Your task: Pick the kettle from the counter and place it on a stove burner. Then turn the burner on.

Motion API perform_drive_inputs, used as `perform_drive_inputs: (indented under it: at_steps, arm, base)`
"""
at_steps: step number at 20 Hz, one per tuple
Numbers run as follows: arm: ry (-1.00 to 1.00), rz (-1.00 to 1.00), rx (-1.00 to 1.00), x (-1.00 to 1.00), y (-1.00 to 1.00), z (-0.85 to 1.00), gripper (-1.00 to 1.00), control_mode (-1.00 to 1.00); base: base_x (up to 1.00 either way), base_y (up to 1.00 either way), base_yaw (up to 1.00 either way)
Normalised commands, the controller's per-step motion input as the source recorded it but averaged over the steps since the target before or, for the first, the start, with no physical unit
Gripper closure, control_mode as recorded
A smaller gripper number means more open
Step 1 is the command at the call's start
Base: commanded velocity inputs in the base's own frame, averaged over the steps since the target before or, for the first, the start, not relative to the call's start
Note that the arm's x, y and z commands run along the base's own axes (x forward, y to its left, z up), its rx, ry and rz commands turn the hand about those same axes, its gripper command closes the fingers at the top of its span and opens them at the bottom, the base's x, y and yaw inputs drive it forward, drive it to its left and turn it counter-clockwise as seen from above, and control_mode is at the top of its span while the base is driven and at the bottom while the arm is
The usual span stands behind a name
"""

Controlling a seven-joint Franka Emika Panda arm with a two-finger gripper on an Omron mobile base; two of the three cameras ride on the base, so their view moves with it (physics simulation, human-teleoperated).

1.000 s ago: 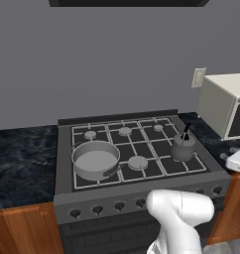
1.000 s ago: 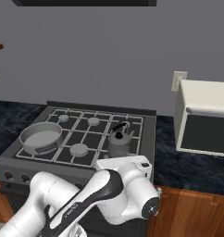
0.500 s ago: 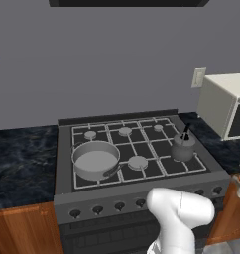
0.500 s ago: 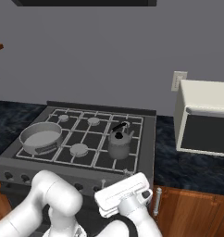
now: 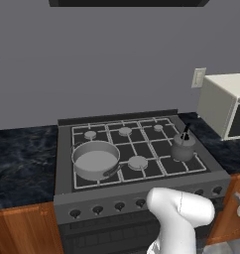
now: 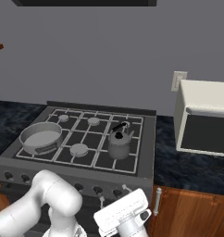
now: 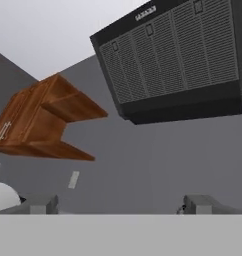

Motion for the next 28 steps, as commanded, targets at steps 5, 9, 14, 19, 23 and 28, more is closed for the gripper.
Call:
perform_drive_inputs:
  at_steps: [5, 9, 14, 19, 23, 28]
  arm:
    - [-0.02, -0.09, -0.01, 0.00, -0.01, -0.45, -1.00, -1.00]
    - [0.00, -0.16, 0.00, 0.00, -0.15, -0.30, -1.00, -1.00]
    - [0.05, -0.22, 0.01, 0.04, -0.13, -0.15, -1.00, -1.00]
    - [0.09, -0.16, 0.02, 0.13, -0.11, -0.14, -1.00, -1.00]
    - [0.12, -0.01, 0.02, 0.20, -0.03, -0.18, -1.00, -1.00]
    - [0.09, 0.00, 0.00, 0.20, -0.05, -0.23, -1.00, -1.00]
  base:
    - [0.00, 0.00, 0.00]
    - [0.00, 0.00, 0.00]
    - [0.00, 0.00, 0.00]
    - [0.00, 0.00, 0.00]
    - [0.00, 0.00, 0.00]
    - [0.00, 0.00, 0.00]
